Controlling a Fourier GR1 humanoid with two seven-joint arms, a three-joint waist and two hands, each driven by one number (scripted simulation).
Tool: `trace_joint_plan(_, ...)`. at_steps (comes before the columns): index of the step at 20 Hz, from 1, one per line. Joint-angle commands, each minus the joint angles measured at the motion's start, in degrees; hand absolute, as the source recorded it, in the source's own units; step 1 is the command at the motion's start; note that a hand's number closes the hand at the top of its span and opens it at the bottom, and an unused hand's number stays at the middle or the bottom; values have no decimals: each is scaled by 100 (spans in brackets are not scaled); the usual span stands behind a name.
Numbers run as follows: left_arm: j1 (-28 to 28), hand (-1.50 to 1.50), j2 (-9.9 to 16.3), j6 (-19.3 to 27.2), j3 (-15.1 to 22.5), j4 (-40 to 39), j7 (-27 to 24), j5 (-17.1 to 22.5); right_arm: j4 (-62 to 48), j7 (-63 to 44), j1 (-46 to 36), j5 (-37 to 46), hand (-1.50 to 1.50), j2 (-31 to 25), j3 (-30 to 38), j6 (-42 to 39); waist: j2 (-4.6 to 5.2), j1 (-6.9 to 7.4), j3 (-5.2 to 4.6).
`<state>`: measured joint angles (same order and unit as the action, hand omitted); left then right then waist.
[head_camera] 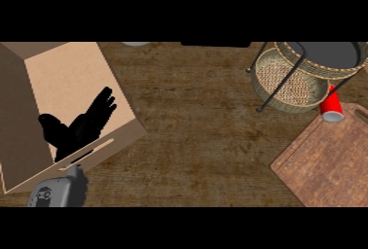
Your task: Pick the cupcake from the cutting board and place it in the tiered basket
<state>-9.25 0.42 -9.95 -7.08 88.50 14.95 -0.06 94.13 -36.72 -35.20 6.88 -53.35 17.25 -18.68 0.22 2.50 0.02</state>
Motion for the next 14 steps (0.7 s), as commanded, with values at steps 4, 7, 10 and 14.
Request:
trace_joint_plan(4, -210, 0, -41, -156, 218, -466, -116, -18, -1406, 168, -1282, 822, 150, 798, -1019, 749, 39, -44, -10)
trace_joint_plan(7, -103, 0, -41, 29, 447, -211, -21, -33, -2159, 611, -1637, 1128, 150, 1069, -1184, 994, 30, -53, -6)
trace_joint_plan(10, -197, 0, -40, -57, 362, -295, -27, 30, -2652, 880, -1958, 1229, 150, 1499, -1345, 1192, 33, -72, -6)
trace_joint_plan(14, -138, 0, -39, 14, 483, -374, -108, 39, -3681, 1253, -2381, 1450, 150, 1896, -1357, 1572, 50, -55, -5)
